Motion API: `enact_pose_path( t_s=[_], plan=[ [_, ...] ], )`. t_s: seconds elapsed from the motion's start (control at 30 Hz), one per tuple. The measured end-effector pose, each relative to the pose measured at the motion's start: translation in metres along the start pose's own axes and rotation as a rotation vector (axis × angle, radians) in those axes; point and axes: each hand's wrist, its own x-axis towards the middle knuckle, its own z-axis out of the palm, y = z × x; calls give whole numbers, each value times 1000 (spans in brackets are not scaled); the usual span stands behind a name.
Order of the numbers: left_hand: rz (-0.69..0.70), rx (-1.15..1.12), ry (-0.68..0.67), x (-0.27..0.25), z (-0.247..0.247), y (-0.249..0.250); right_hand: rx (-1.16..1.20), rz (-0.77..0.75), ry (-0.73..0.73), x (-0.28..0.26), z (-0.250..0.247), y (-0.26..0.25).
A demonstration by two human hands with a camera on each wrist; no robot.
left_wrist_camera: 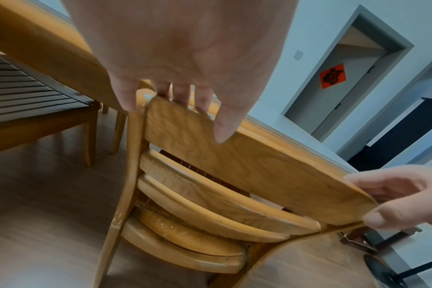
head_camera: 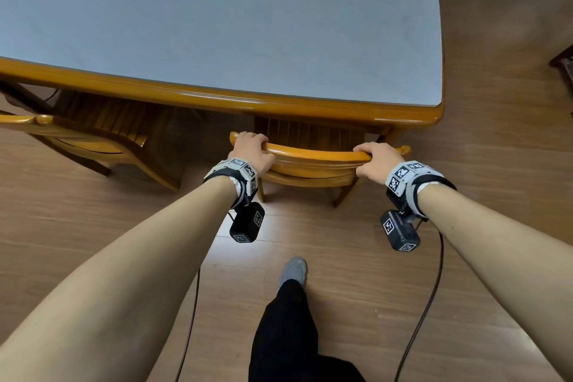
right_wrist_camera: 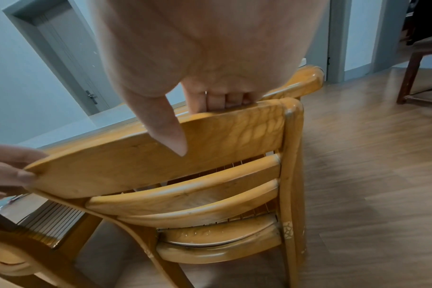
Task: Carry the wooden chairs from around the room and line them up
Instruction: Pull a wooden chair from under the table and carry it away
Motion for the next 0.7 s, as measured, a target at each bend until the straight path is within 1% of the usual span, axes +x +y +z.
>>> enact_pose_path(
  t_s=[0.2, 0.37, 0.43, 0.5, 0.57, 0.63, 0.7],
  plan=[
    [5, -8, 47, -12, 7, -4, -13, -24, 144, -13, 19, 6],
    [-21, -13, 96, -59, 28, -11, -88, -80, 206, -47, 39, 14],
    [-42, -28, 122, -83, 41, -15, -142, -102, 190, -59, 45, 16],
    [-50, -20, 139, -105, 54, -19, -252, -135, 147, -72, 57, 18],
    [-56, -8, 158, -123, 68, -22, -331, -187, 165, -86, 69, 23],
    [-77, 4, 179, -140, 82, -24, -336, -215, 186, -103, 79, 31],
    [-100, 38, 199, -159, 95, -25, -355, -250, 172, -121, 89, 42]
  ],
)
